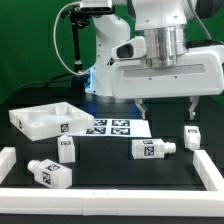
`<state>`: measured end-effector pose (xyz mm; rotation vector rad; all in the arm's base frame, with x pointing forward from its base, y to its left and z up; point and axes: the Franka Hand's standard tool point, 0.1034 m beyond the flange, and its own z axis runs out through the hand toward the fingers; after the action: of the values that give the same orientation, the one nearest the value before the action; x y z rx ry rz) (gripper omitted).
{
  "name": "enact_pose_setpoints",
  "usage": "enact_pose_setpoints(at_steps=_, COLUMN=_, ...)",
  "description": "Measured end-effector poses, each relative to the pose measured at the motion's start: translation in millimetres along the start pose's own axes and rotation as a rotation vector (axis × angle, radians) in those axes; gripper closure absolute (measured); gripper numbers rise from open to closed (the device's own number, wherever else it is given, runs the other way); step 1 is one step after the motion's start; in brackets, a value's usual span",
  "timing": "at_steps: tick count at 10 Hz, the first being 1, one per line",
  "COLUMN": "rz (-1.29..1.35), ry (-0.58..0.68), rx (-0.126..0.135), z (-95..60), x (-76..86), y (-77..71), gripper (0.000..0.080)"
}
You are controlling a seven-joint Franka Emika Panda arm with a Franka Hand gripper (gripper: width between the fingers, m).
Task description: Assemble one leg
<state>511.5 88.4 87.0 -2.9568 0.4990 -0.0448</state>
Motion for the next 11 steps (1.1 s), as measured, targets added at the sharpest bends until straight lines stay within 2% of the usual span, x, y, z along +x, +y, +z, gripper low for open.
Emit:
enact_pose_setpoints(at_steps=3, rz=0.031, ry=-0.007, rx=-0.004, z=3.7, x=-1.3, y=4.8, gripper=0.0151)
enact_pose_setpoints(at_steps=5, rz=0.267, ry=-0.037, rx=-0.032, z=14.0, x=-12.1, y=21.0, gripper=0.0151)
enact_pose_setpoints(at_steps=6, rz=0.362, ry=-0.032, rx=-0.025, z=18.3, x=-14.0, y=24.6, gripper=0.0151)
enact_pose_setpoints(at_steps=7, rz=0.436, ry=-0.017, rx=0.002, z=23.7, x=-8.5, y=37.9, gripper=0.0151)
enact_pose_setpoints(at_steps=8, rz=0.39, ry=0.04, rx=0.018, z=18.8, x=4.8, y=40.1, gripper=0.0151)
enact_pose_setpoints(at_steps=11, rz=0.401, ry=0.043, rx=0.02, z=21.1, x=3.4, y=40.4, gripper=0.0151)
